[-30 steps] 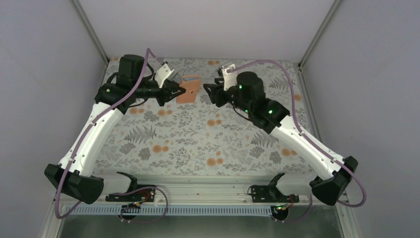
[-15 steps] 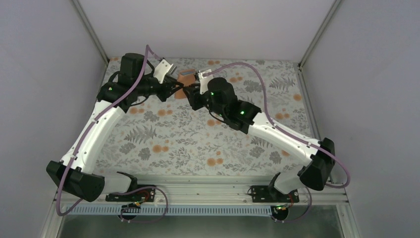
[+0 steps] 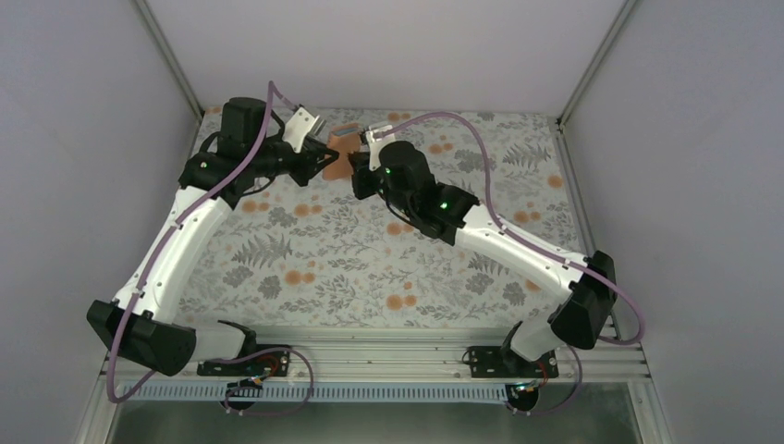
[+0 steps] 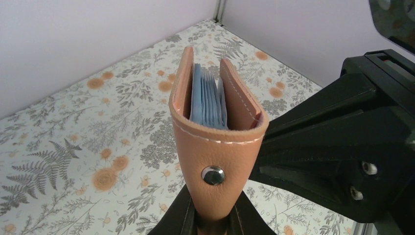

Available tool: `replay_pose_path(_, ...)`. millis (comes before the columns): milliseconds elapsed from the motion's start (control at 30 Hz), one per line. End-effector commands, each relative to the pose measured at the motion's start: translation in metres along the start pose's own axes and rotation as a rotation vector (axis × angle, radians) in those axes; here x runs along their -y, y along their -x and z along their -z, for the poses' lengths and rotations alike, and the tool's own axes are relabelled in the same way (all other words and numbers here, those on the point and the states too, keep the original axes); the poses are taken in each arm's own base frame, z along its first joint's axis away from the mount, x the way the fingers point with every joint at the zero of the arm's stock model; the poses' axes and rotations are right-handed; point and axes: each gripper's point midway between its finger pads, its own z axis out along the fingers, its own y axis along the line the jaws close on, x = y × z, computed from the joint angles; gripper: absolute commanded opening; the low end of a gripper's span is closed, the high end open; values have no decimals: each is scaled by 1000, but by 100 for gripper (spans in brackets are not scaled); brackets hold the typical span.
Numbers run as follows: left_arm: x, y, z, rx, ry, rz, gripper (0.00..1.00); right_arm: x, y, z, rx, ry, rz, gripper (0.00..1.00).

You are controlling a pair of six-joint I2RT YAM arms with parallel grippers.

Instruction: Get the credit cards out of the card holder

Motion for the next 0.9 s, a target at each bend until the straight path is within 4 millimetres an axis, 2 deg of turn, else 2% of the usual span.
replay_pose_path(0, 33, 12, 12, 49, -125, -44, 2, 31, 8, -5, 40, -119, -8, 4)
replay_pose_path(67, 33, 13, 14, 51, -116, -50, 2, 51, 6, -2, 39, -179, -6, 4)
replay_pose_path(233, 27, 11, 18, 50, -75, -65, 2, 122, -3, 18, 26, -276, -66, 4)
replay_pose_path(300, 26, 9, 18, 46, -69, -63, 2, 137, -7, 28, 29, -268, -58, 4)
replay_pose_path(367, 26, 8, 17, 45, -78, -66, 2, 130, -6, 32, 12, -166, 13, 4)
replay_pose_path(400, 28, 8, 18, 45, -89, -71, 2, 125, -8, 33, -4, -119, 51, 9)
replay_pose_path(433, 31, 7, 18, 43, -108, -81, 2, 121, -10, 36, -15, -81, 86, 21)
replay_pose_path(500, 38, 6, 19, 42, -147, -100, 2, 106, -12, 46, -10, 24, 158, 49)
replay_pose_path(567, 49, 6, 25, 49, -197, -139, 2, 79, -14, 64, 16, 194, 240, 70)
replay_pose_path(667, 64, 3, 33, 54, -257, -195, 2, 32, -13, 102, 82, 468, 328, 96)
replay_pose_path(733, 72, 2, 38, 55, -292, -230, 2, 13, -9, 117, 114, 586, 325, 99)
replay_pose_path(867, 98, -5, 51, 68, -442, -310, 2, -5, 7, 128, 152, 690, 313, 98)
